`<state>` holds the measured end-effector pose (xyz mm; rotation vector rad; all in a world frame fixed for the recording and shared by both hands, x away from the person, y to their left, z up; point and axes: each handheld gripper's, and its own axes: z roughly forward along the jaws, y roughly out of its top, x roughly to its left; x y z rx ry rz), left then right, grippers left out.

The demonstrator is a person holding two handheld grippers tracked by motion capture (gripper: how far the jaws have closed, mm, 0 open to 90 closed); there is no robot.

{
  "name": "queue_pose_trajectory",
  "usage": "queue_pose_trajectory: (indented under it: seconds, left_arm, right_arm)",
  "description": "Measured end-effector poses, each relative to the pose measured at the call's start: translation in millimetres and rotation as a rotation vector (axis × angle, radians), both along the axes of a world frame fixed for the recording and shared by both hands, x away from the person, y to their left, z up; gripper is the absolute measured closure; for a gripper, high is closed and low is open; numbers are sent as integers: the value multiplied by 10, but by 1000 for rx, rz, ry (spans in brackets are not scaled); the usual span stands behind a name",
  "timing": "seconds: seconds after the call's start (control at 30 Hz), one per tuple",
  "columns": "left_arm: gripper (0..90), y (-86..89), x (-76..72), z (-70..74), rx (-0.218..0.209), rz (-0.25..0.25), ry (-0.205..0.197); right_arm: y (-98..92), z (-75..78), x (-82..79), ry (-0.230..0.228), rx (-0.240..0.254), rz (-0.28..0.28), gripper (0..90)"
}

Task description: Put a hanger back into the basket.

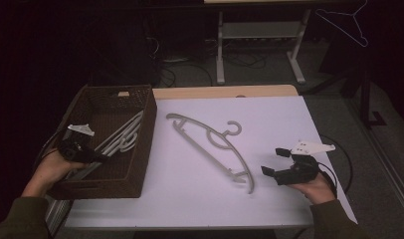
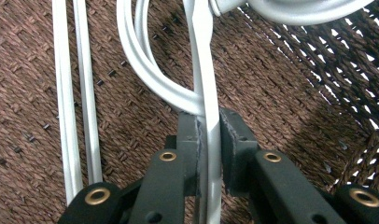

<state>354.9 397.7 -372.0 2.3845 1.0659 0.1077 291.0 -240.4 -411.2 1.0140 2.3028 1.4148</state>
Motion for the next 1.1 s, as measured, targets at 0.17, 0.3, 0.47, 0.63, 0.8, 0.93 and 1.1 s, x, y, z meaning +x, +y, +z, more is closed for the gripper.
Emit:
queue_pose_trajectory:
  seconds: [0.17, 0.3, 0.47, 0.63, 0.8, 0.93, 1.1]
  left_arm:
    - [641, 48, 0, 40, -14, 13, -25]
    - [494, 67, -3, 136, -58, 19, -76]
    - [363, -11, -6, 293, -96, 15, -135]
    - [266, -175, -10, 463, -117, 1, -185]
    - [232, -430, -31, 649, -152, -11, -221]
    - [229, -688, -56, 762, -179, -44, -246]
    - [208, -1029, -56, 806, -206, -102, -256]
  right_arm:
    - [-3, 3, 0, -4, 1, 1, 110]
    - [-2, 5, 0, -4, 1, 1, 110]
    - [-1, 7, 0, -4, 1, 0, 110]
    - [-2, 11, -2, -2, 3, -2, 110]
    - [5, 21, 1, 15, 1, -6, 125]
    - [20, 21, 13, 30, -10, -10, 140]
    - [47, 25, 20, 36, -19, -11, 148]
